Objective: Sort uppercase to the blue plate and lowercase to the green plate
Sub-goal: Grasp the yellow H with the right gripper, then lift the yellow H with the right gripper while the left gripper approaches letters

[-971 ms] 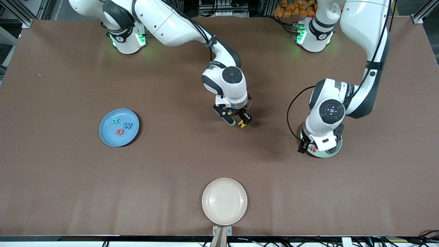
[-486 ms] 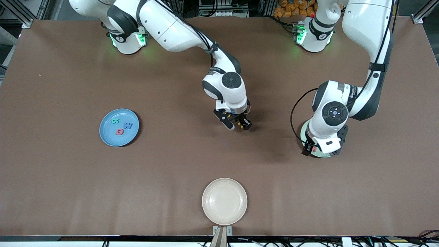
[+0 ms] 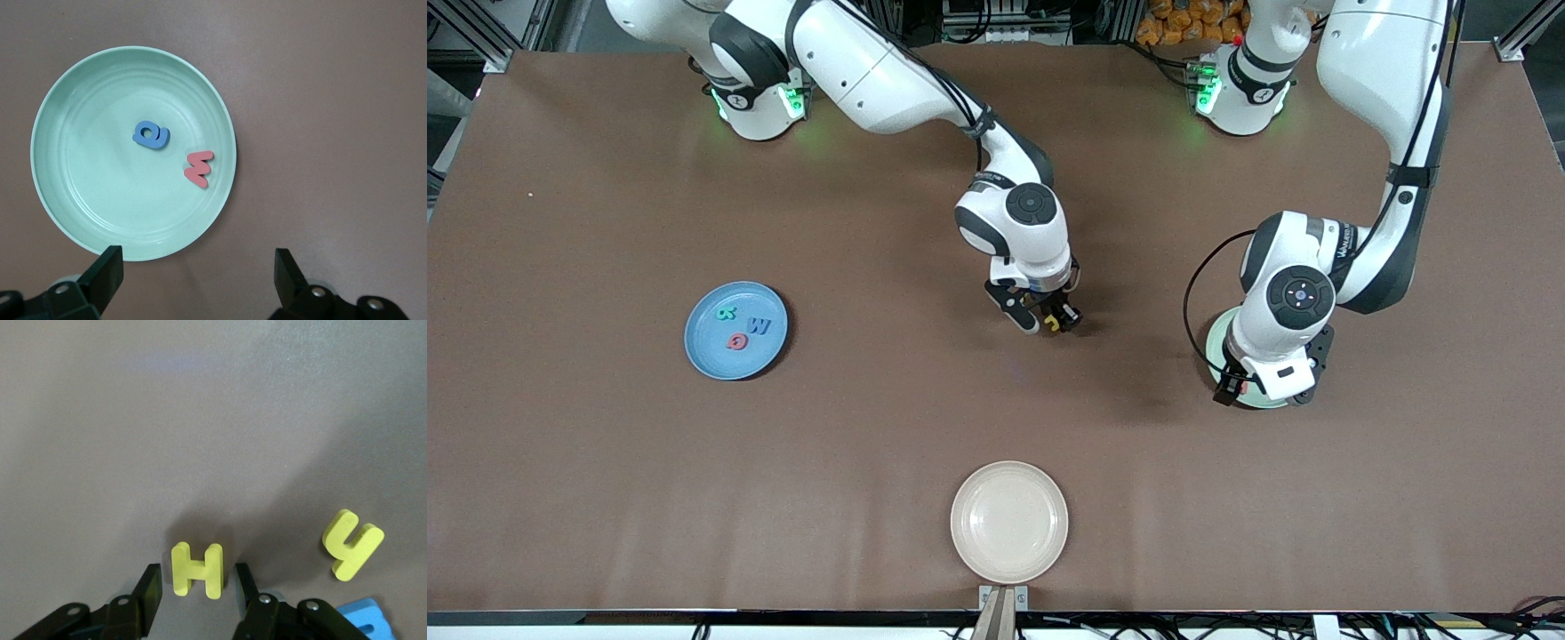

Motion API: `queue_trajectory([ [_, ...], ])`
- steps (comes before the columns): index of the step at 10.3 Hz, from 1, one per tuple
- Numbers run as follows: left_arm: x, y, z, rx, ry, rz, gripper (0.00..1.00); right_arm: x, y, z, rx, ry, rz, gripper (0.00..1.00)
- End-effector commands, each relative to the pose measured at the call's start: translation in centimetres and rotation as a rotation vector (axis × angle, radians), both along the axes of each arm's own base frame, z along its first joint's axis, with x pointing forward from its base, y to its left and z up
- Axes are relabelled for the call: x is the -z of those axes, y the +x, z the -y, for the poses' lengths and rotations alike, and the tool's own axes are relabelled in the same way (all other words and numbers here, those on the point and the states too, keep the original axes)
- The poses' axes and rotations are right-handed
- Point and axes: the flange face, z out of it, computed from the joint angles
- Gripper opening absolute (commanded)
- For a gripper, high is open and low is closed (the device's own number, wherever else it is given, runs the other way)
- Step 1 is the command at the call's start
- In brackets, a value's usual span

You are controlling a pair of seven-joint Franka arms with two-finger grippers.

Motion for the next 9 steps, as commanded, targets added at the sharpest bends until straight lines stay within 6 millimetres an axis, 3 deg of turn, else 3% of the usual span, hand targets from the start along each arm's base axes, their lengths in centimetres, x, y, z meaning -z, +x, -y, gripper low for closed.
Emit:
queue_trajectory([
  [1, -0.2, 0.5, -0.3, 0.011, 0.019, 0.001, 1.00, 1.1, -0.2, -0.7, 0.004, -0.002, 0.015, 0.39],
  [6, -0.2, 0.4, -0.3, 0.011, 0.019, 0.000, 1.00, 1.5, -0.4, -0.6, -0.027, -0.016, 0.018, 0.27],
  [9, -0.3, 0.4, -0.1, 0.012, 0.019, 0.003, 1.00, 0.4, 0.6, 0.0, -0.066, -0.031, 0.027, 0.24],
])
